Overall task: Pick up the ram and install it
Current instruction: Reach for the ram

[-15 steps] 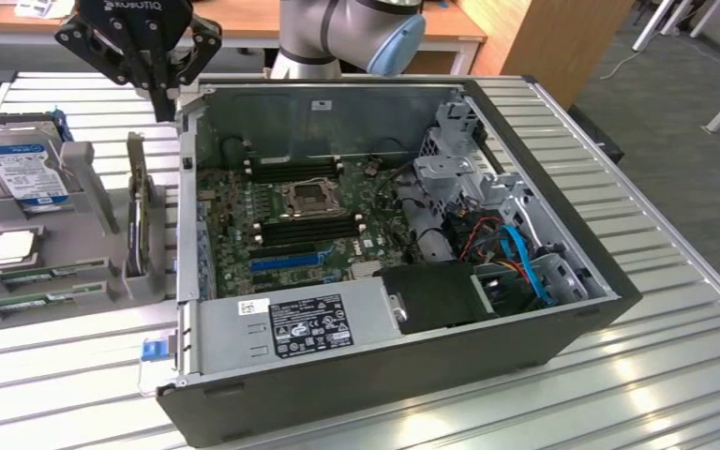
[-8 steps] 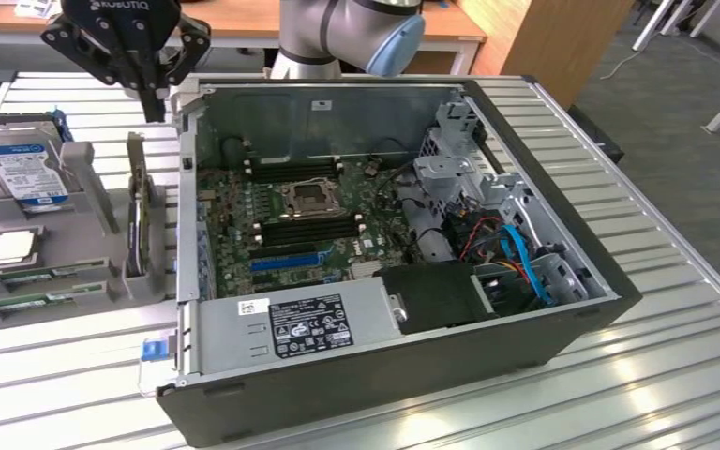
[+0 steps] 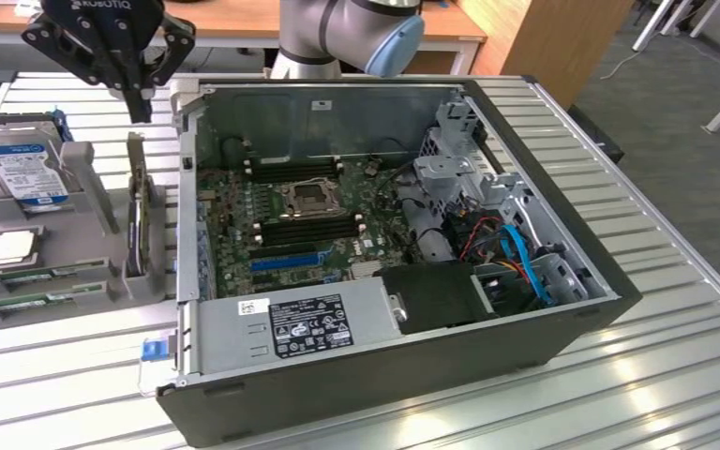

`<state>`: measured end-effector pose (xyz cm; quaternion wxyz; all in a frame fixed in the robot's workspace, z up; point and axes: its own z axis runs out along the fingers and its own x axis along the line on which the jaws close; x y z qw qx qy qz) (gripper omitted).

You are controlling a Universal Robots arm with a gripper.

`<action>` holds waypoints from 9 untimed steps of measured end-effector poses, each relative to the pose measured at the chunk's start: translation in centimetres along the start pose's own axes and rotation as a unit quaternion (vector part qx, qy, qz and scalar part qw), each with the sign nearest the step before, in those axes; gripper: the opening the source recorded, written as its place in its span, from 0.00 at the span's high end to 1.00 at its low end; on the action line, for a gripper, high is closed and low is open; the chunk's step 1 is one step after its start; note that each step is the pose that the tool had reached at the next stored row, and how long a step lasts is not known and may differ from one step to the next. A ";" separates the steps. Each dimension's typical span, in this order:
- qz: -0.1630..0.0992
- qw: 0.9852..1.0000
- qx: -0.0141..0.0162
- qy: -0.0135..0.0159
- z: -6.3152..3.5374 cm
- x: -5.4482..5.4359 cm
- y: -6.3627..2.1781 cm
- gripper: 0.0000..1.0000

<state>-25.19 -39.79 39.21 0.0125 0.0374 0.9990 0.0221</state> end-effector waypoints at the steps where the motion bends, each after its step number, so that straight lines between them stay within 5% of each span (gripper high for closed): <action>1: 0.000 1.000 0.000 0.000 0.00 0.2 -0.01 0.90; 9: 0.000 1.000 0.000 0.000 -0.02 1.5 -0.11 0.90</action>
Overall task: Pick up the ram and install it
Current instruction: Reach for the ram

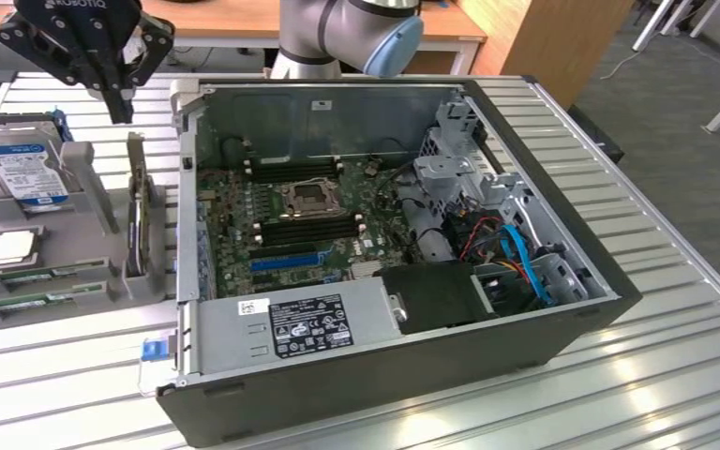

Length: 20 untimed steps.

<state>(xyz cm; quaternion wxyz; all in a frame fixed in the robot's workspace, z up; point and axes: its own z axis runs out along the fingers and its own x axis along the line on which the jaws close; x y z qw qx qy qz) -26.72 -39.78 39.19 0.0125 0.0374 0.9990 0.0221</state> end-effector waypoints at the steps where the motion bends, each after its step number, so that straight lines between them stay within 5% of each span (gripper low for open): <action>1: 0.000 1.000 0.000 0.000 0.00 0.2 -0.01 0.90; 20: 0.000 1.000 0.000 0.000 -0.05 3.8 -0.25 0.90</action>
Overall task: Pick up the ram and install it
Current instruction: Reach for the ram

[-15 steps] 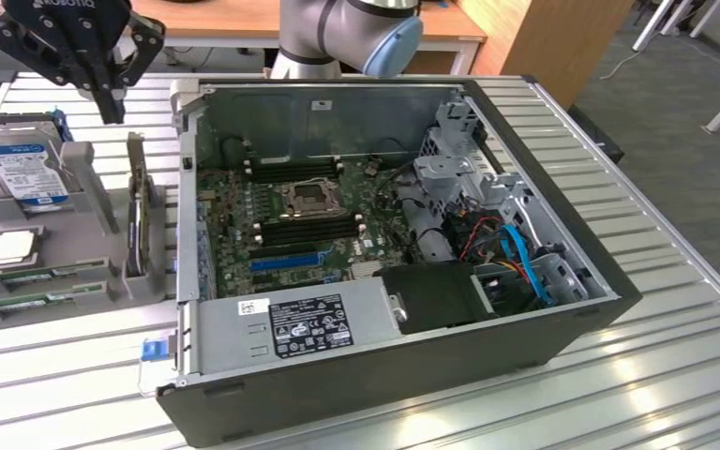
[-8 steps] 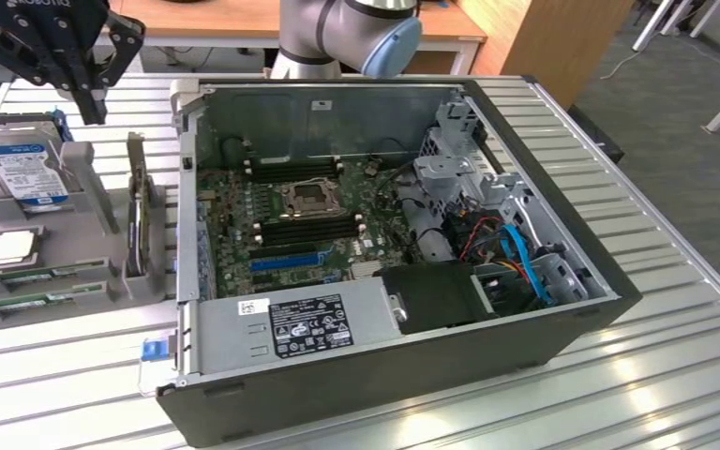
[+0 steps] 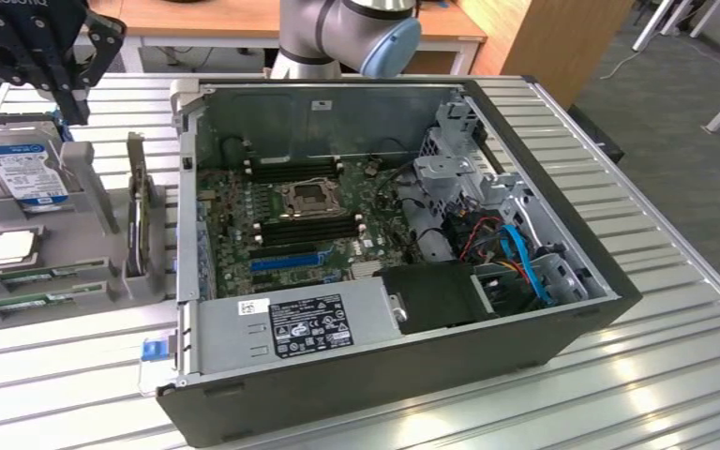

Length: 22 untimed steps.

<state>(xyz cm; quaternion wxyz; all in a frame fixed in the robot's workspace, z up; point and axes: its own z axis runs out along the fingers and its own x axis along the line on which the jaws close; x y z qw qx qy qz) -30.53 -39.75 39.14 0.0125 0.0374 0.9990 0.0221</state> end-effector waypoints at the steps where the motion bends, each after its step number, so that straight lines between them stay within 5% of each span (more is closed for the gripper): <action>1: 0.000 1.000 0.000 0.000 0.00 0.2 -0.01 0.90; 22: 0.000 1.000 0.000 0.000 -0.06 4.2 -0.27 0.90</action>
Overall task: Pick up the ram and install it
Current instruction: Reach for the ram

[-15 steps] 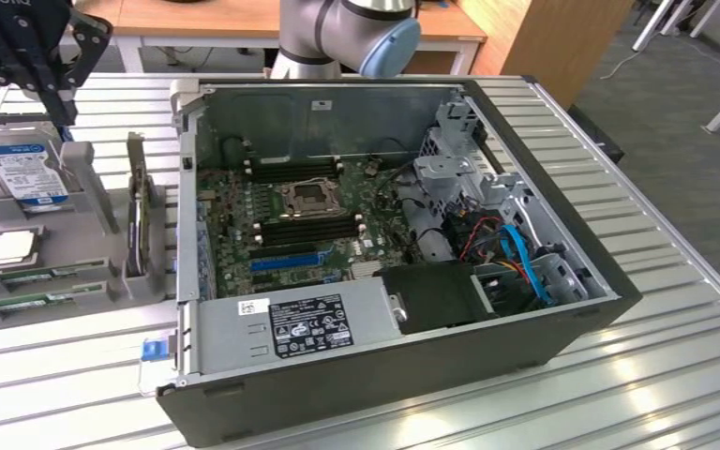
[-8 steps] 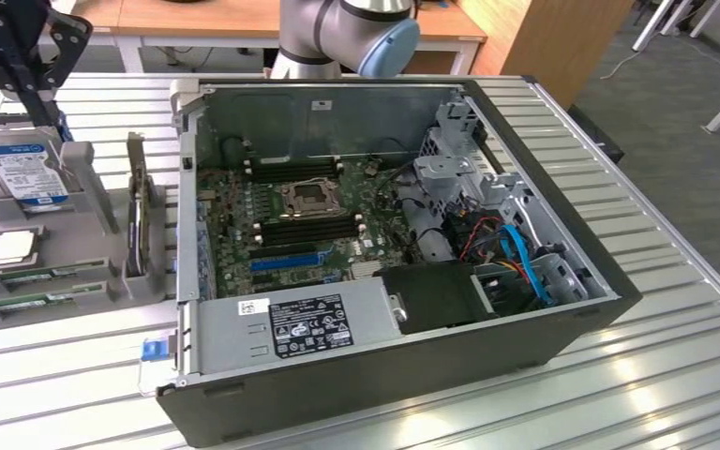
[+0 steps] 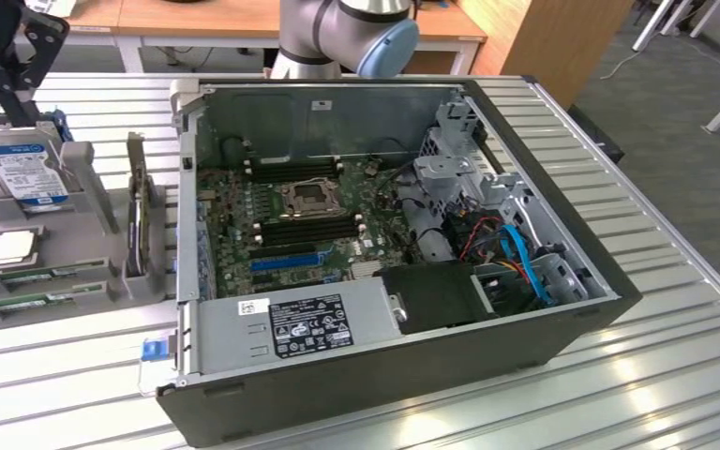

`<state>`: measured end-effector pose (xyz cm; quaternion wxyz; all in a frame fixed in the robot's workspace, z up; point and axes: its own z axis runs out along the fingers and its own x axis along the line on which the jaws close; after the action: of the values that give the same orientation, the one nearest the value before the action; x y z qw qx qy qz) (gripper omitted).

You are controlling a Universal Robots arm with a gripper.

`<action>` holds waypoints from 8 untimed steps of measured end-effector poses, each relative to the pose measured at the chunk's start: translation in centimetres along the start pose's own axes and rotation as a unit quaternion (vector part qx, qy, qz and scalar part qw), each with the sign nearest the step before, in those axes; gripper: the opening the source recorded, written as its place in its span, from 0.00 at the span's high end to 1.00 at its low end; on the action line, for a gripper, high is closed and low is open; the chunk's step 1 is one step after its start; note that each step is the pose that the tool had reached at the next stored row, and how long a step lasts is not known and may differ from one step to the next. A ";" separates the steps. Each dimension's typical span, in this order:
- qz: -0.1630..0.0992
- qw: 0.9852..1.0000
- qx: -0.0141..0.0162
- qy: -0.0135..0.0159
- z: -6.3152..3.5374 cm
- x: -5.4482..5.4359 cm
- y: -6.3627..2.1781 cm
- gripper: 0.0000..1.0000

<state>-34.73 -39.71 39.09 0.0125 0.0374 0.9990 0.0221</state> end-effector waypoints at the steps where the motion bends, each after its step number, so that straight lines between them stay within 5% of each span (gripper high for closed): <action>1: 0.000 1.000 0.000 0.000 0.00 0.2 -0.02 0.90; 8: 0.000 1.000 0.000 0.000 -0.01 1.8 -0.13 0.90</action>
<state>-36.55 -39.71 39.06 0.0125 0.0374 0.9990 0.0221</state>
